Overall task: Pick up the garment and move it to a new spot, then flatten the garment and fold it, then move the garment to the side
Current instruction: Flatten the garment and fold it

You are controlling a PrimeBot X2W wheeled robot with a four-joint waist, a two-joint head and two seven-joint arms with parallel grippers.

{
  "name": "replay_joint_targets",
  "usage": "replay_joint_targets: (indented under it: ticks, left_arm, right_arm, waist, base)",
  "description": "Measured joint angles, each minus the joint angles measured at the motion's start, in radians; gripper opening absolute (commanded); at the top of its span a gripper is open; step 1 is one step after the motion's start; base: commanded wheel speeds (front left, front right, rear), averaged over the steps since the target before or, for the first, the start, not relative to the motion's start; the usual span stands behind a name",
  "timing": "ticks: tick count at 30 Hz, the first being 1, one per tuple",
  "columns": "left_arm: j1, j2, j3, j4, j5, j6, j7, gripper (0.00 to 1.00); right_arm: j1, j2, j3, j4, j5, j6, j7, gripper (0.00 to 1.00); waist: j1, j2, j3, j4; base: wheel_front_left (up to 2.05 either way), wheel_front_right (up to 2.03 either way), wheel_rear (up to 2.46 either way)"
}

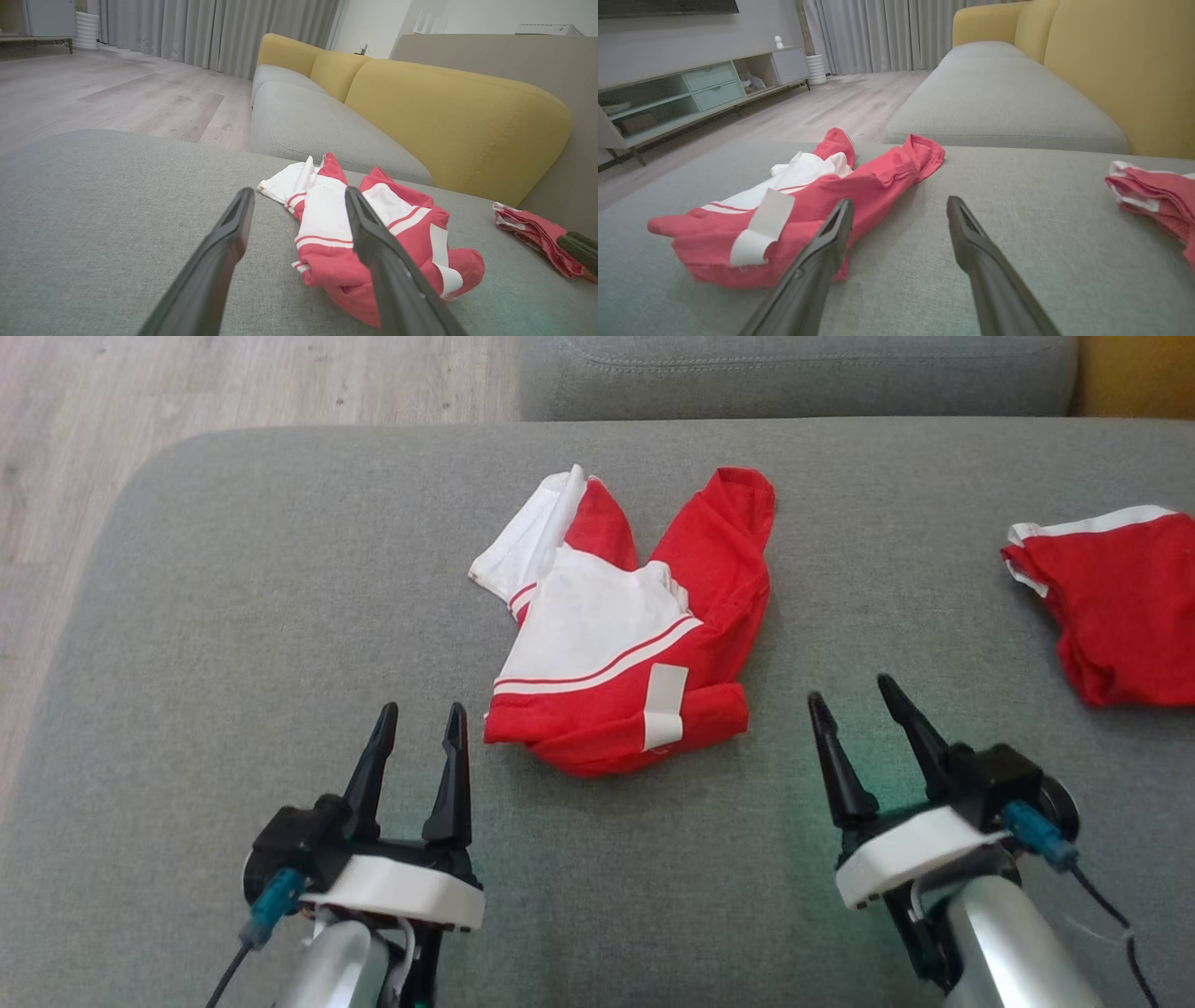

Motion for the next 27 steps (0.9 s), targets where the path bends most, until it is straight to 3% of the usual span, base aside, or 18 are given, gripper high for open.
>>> replay_joint_targets:
  ticks: [7, 14, 22, 24, 27]
  left_arm:
    - [-0.001, -0.002, -0.01, 0.005, 0.0, -0.008, 0.0, 1.0]
    - [-0.004, -0.003, -0.022, 0.011, 0.0, -0.009, 0.0, 1.0]
    - [-0.004, -0.004, -0.023, 0.012, 0.0, -0.009, 0.0, 1.0]
    - [-0.004, -0.004, -0.023, 0.012, 0.0, -0.009, 0.0, 1.0]
    - [-0.004, -0.004, -0.022, 0.013, 0.0, -0.009, 0.0, 1.0]
  right_arm:
    - [-0.001, 0.001, 0.052, -0.031, 0.029, 0.0, 0.075, 1.0]
    - [-0.038, 0.002, 0.1, 0.049, 0.057, 0.0, 0.17, 1.0]
    - [-0.09, 0.002, 0.128, 0.114, 0.089, 0.0, 0.183, 0.98]
    - [-0.098, 0.002, 0.144, 0.134, 0.103, 0.0, 0.194, 0.0]
    - [-0.103, -0.001, 0.168, 0.151, 0.118, 0.0, 0.196, 0.0]
  waist:
    - [0.0, 0.0, 0.011, 0.024]
    - [0.0, 0.0, 0.023, 0.066]
    - [0.0001, 0.0, 0.035, 0.093]
    - [0.0, 0.0, 0.037, 0.097]
    - [0.0001, 0.0, 0.037, 0.096]
  base:
    - [0.0, 0.0, 0.0]
    - [0.0, 0.0, 0.0]
    - [0.0, 0.0, 0.0]
    - [0.0, 0.0, 0.0]
    - [0.0, 0.0, 0.0]
